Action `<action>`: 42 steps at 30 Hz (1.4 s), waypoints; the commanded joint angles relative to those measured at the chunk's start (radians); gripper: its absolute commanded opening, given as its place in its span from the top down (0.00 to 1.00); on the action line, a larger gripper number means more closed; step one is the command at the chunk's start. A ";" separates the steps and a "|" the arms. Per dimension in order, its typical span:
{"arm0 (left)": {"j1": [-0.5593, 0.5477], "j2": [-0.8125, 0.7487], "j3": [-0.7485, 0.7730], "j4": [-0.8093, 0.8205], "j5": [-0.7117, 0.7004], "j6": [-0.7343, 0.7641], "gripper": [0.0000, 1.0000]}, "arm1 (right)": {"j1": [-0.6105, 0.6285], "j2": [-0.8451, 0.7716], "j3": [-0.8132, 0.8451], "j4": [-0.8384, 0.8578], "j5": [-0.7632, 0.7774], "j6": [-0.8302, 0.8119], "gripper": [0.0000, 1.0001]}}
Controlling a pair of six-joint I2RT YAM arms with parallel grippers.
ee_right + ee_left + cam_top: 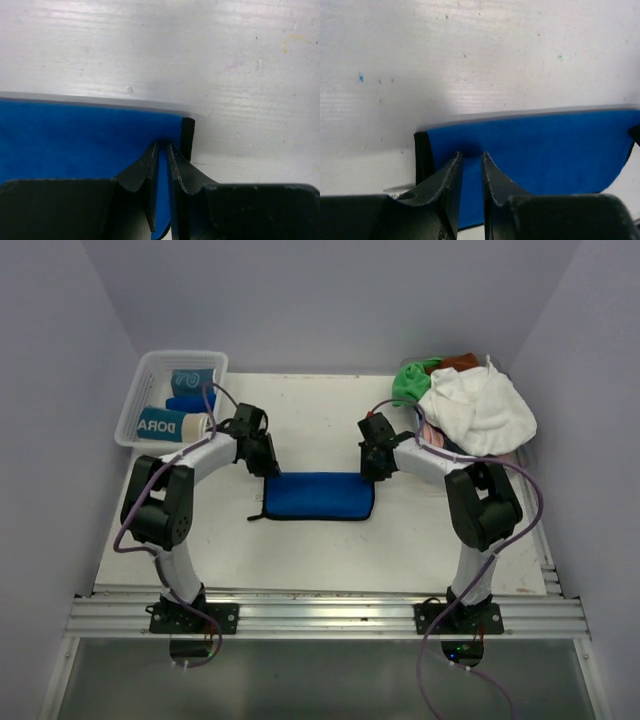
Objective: Roll the towels
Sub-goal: Fold the towel
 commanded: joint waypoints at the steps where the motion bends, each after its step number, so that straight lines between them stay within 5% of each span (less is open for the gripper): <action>1: 0.004 0.079 0.080 0.049 -0.013 0.040 0.76 | -0.027 0.041 0.034 0.027 -0.018 -0.013 0.85; 10: 0.004 0.135 0.107 0.024 -0.035 0.042 0.79 | -0.038 0.042 -0.073 0.050 -0.038 -0.011 0.87; 21: -0.029 -0.054 0.091 -0.068 -0.085 0.050 0.78 | 0.040 -0.231 -0.343 0.040 -0.098 0.110 0.89; 27: -0.098 -0.117 0.019 -0.080 -0.054 0.039 0.78 | 0.096 -0.336 -0.289 -0.059 0.004 0.080 0.85; 34: -0.119 -0.080 -0.065 -0.062 -0.051 0.013 0.80 | 0.086 -0.198 -0.121 -0.098 0.038 -0.016 0.84; 42: -0.119 0.066 -0.018 -0.066 -0.084 0.042 0.82 | 0.086 -0.123 -0.156 -0.066 -0.012 -0.053 0.86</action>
